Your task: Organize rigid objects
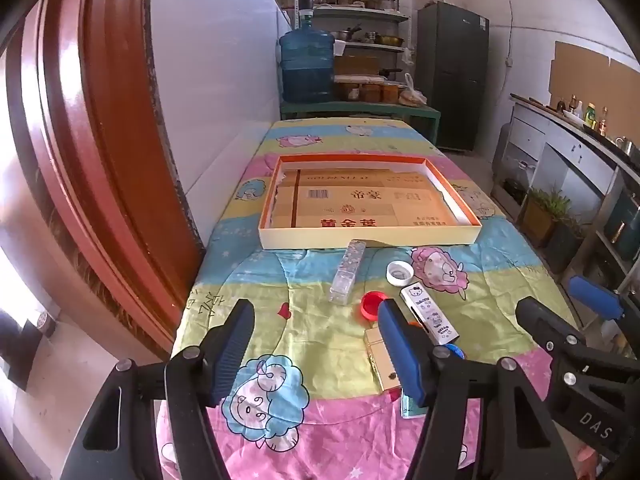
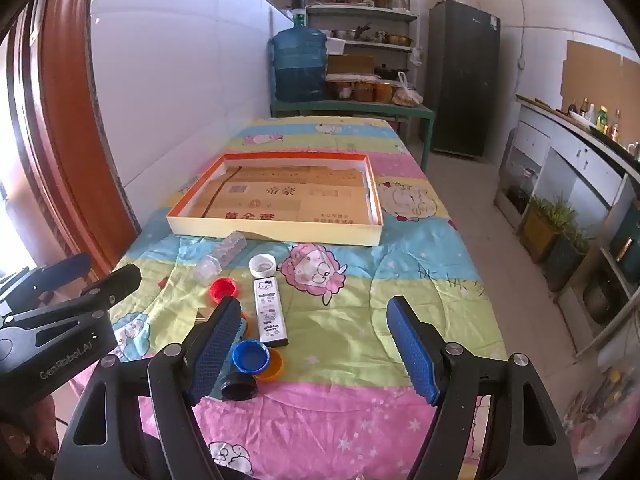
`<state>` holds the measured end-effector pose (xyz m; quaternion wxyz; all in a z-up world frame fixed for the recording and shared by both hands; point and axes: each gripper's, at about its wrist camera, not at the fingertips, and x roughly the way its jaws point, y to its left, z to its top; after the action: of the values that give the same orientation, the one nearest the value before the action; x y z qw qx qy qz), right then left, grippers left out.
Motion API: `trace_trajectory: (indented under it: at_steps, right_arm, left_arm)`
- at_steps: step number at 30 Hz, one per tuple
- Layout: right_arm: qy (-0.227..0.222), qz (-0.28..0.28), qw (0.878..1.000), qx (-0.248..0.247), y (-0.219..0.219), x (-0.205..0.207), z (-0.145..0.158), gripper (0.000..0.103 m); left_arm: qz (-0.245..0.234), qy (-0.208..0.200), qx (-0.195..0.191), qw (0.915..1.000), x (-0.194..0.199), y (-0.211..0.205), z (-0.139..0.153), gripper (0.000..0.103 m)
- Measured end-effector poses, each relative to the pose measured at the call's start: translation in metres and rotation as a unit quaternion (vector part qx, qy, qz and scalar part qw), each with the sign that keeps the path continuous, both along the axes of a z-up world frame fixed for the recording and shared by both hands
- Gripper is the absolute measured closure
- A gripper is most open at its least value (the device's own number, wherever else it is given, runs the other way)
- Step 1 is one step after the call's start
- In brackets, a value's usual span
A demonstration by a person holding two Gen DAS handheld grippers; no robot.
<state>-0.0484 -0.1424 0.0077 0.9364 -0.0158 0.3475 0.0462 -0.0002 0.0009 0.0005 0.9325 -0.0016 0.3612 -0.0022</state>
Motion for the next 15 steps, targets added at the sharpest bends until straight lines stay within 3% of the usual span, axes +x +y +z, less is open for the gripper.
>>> trace_trajectory:
  at_steps: [4, 15]
  right_arm:
    - [-0.002, -0.002, 1.000, -0.006, -0.001, -0.001, 0.001, 0.026]
    - [-0.005, -0.003, 1.000, -0.001, 0.007, -0.006, 0.003, 0.026]
  left_arm:
    - [0.001, -0.006, -0.017, 0.9998, 0.000, 0.010, 0.004, 0.039]
    - [0.006, -0.018, -0.003, 0.9998, -0.015, 0.003, 0.012, 0.039]
